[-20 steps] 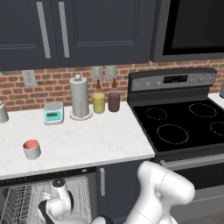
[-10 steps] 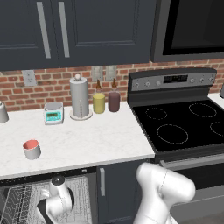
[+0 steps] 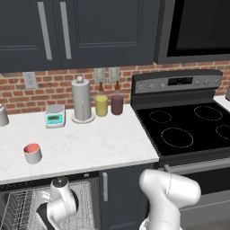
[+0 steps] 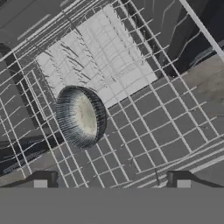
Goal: Pick up the cup and bowl from the counter, place them in the dishwasher, and close the dishwasher door.
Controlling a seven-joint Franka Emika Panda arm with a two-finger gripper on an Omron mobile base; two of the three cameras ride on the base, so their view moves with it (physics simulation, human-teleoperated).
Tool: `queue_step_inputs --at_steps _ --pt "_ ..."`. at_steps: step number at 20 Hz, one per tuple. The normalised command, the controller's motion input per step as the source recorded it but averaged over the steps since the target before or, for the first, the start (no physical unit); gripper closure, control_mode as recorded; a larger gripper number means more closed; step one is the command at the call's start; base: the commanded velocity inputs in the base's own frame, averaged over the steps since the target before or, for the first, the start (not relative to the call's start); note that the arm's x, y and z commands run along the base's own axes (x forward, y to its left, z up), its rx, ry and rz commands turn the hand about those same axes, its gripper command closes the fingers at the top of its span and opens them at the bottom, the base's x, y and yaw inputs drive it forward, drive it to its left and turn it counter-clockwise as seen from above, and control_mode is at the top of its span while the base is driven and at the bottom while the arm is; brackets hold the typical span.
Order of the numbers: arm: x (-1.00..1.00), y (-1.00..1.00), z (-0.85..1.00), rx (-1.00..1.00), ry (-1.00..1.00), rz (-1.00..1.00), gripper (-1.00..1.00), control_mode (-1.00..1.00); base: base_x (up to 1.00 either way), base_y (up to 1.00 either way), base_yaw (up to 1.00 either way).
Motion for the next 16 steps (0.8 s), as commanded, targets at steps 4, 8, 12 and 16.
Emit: queue_step_inputs --at_steps 4,8,12,16 --pt "-0.27 -0.20 0.74 0.04 -0.02 0.01 -1.00 -1.00 0.00 0.00 0.00" --pt "-0.22 -0.27 0.74 0.09 -0.06 0.00 -1.00 -1.00 0.00 0.00 0.00" --pt "-0.28 -0.10 0.77 0.08 -0.09 0.01 -1.00 -1.00 0.00 0.00 0.00" --pt "-0.28 0.00 0.82 0.05 -0.10 0.08 -1.00 -1.00 0.00 0.00 0.00"
